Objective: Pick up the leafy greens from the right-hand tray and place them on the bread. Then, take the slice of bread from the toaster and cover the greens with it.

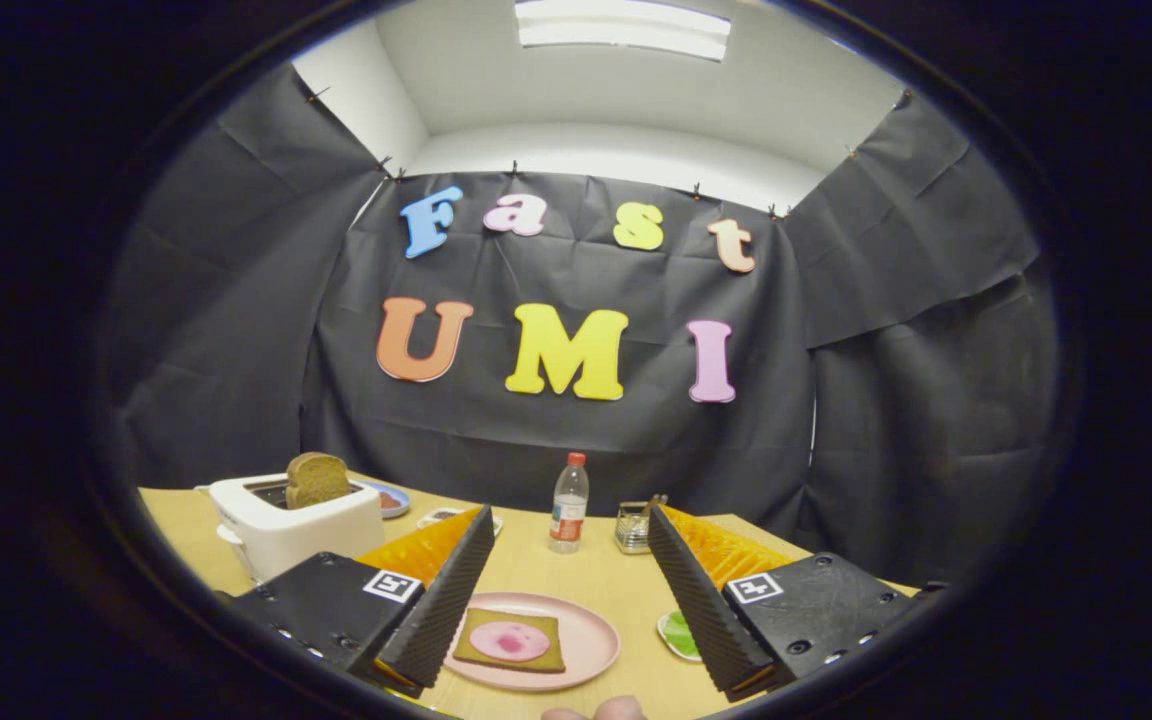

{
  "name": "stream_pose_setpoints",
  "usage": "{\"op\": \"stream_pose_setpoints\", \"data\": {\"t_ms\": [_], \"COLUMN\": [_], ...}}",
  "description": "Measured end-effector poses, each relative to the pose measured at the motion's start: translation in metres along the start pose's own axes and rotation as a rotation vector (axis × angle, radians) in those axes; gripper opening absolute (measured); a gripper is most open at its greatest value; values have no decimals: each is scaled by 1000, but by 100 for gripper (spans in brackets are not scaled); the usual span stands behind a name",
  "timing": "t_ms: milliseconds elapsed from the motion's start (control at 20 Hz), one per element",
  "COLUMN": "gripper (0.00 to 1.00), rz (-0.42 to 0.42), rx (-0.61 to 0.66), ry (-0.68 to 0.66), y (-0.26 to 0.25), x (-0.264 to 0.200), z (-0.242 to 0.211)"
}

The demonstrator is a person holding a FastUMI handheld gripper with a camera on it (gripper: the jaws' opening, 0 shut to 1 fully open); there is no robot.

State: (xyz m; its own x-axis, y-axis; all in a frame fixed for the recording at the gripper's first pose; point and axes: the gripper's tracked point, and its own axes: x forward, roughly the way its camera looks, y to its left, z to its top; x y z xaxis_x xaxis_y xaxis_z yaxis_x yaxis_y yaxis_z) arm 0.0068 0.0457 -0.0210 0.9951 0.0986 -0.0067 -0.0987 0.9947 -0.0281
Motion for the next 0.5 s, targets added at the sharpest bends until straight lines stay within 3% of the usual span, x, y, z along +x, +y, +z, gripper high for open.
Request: {"op": "stream_pose_setpoints", "data": {"t_ms": [300, 500], "gripper": [95, 95], "rz": [-9, -42], "rx": [39, 37], "ry": [27, 67], "y": [-23, -72], "x": [-1, -11], "z": [-7, -16]}}
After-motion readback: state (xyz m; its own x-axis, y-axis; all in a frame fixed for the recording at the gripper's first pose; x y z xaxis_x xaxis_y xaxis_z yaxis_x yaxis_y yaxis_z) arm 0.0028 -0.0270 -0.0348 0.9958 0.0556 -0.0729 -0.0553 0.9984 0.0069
